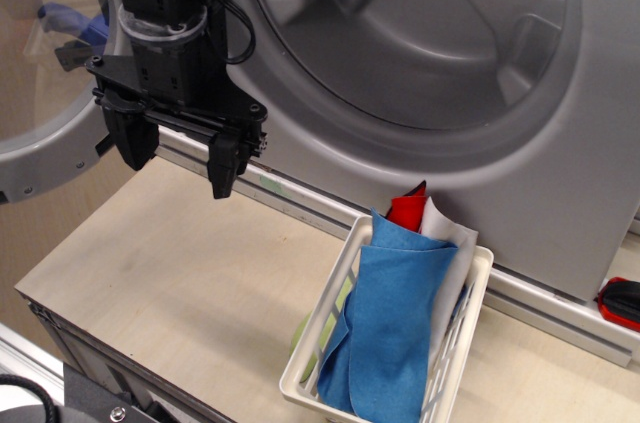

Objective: Put clothes in laundry machine

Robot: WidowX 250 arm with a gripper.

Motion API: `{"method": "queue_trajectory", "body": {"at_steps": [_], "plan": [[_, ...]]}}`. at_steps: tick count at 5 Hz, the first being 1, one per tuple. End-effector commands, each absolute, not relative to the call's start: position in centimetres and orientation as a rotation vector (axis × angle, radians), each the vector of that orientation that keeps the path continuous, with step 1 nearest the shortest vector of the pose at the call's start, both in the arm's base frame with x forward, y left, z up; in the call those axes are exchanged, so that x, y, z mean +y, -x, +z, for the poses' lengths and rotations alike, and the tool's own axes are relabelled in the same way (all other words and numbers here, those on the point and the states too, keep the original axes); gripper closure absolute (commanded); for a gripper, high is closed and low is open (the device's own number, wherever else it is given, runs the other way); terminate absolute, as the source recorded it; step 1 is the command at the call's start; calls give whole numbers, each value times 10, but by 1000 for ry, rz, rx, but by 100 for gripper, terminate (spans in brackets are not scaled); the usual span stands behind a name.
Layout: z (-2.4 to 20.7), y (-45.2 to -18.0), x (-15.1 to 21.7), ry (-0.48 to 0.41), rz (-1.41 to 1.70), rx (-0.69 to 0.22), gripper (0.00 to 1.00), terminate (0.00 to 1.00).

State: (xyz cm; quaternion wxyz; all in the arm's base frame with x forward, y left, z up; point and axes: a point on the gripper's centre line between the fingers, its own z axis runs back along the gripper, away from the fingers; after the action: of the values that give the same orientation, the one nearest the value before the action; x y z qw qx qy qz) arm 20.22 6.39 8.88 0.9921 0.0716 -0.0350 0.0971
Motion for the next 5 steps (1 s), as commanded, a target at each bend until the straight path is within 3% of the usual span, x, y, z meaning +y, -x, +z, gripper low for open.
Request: {"method": "queue_trajectory", "body": {"at_steps": [1,3,5], "plan": [[89,-202,64,-144,195,-70,0,0],[56,-210,-15,-170,14,-201,0,0],[27,-229,-43,-99,4,-299,0,0]]}}
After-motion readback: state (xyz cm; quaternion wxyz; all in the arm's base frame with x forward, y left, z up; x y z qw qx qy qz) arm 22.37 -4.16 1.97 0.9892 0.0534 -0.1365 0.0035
